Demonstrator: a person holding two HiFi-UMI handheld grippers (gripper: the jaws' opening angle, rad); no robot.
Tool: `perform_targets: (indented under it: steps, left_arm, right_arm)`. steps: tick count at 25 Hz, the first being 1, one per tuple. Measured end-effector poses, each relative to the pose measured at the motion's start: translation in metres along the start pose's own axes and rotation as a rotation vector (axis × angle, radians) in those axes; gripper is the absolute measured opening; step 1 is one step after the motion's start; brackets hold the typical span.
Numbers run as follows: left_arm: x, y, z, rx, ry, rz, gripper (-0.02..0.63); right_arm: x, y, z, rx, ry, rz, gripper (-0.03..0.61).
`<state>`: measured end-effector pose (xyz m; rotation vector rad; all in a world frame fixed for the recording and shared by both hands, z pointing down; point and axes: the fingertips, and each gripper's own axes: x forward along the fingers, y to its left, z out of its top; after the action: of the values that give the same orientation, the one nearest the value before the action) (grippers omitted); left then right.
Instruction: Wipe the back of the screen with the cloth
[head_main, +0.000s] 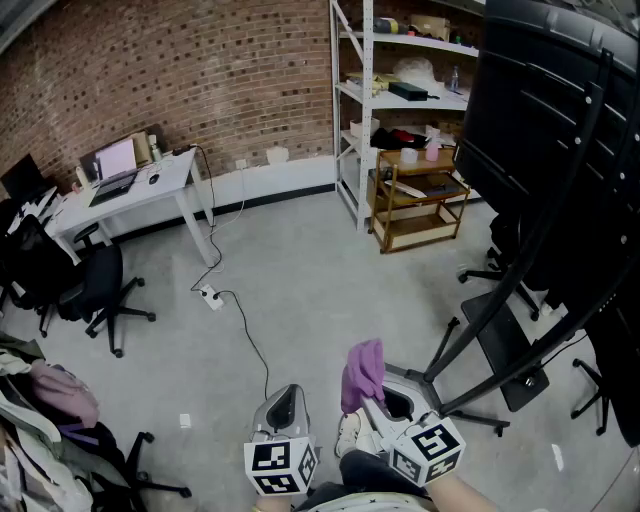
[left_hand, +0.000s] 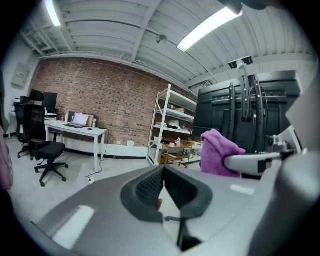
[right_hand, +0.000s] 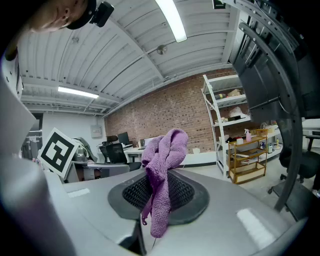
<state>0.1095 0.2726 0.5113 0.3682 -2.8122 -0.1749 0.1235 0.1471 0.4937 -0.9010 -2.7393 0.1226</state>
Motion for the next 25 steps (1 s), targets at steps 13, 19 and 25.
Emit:
perform_targets:
  steps: [13,19,25]
  left_arm:
    - [0.272,-0.050,0.113,0.080,-0.012,-0.253,0.008]
    - [0.373,-0.130,0.165,0.160,-0.027,-0.498,0.008]
    - [0.452,-0.210,0.186,0.213,-0.006,-0.751,0.008]
  right_arm:
    - [0.141,-0.206,0.104,-0.052,-0.066,-0.174,0.064]
    - [0.140,-0.309,0.149,-0.080,-0.112,-0.408,0.063]
    - [0.111,-0.398,0.177,-0.057,-0.165,-0.707,0.063]
